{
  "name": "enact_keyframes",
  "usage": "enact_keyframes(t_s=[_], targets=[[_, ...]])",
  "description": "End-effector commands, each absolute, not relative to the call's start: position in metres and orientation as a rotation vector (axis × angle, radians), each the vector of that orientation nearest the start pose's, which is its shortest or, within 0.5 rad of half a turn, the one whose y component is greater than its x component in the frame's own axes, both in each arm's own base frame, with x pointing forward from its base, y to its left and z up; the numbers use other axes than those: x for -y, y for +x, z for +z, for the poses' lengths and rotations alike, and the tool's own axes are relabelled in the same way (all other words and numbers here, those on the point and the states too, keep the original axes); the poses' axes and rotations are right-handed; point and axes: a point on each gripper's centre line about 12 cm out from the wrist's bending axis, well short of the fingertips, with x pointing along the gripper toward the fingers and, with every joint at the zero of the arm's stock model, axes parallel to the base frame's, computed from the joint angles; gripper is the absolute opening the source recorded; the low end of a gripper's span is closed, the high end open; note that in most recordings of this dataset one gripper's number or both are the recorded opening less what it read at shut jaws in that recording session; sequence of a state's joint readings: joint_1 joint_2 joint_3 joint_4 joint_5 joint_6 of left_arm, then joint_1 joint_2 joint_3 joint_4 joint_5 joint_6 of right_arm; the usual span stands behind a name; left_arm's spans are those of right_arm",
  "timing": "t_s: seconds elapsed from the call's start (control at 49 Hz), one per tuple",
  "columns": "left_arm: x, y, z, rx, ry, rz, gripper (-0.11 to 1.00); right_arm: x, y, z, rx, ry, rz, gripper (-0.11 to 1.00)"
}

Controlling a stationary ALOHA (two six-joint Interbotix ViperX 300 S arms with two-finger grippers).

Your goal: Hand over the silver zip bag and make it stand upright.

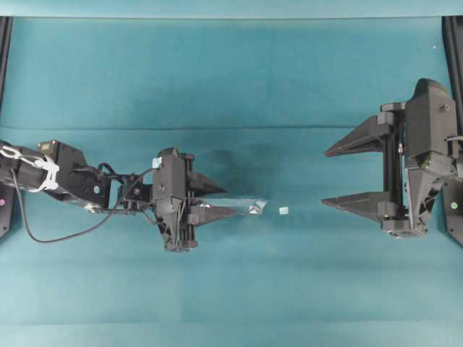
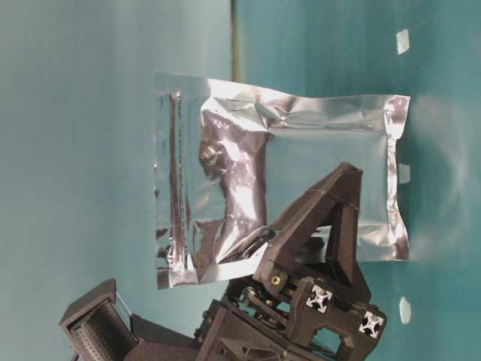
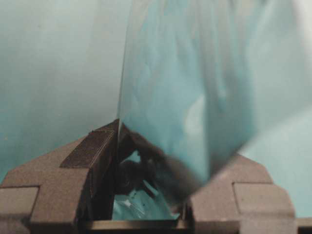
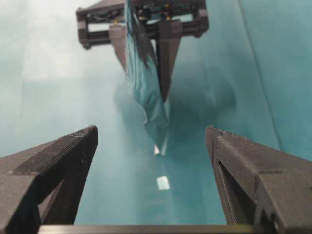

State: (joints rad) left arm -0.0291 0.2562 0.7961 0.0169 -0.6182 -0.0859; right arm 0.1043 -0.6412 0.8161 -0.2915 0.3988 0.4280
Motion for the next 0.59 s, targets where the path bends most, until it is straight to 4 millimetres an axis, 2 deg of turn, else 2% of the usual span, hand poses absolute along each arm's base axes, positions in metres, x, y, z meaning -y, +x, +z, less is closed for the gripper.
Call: enact_keyframes(t_s=[0.0,0.327,0.572], targets=[[0.0169,0.3894,0.0922,-0.439,-0.068,-0.034,0.25,-0.0145,0.2642,0.2949,-0.530,0.102,-0.050,0.95],[0.0175,0.3894,0.0922,-0.439,-0.066,-0.036,0.25,-0.0148,0.2639,0.2941,-0.533,0.102,-0.049,0.95],[0.0175,0.3899,0.0932,-0.436,-0.066,-0.036,0.25,-0.0151,0.2619,0.2855,-0.546,0.104,-0.047,0.95]])
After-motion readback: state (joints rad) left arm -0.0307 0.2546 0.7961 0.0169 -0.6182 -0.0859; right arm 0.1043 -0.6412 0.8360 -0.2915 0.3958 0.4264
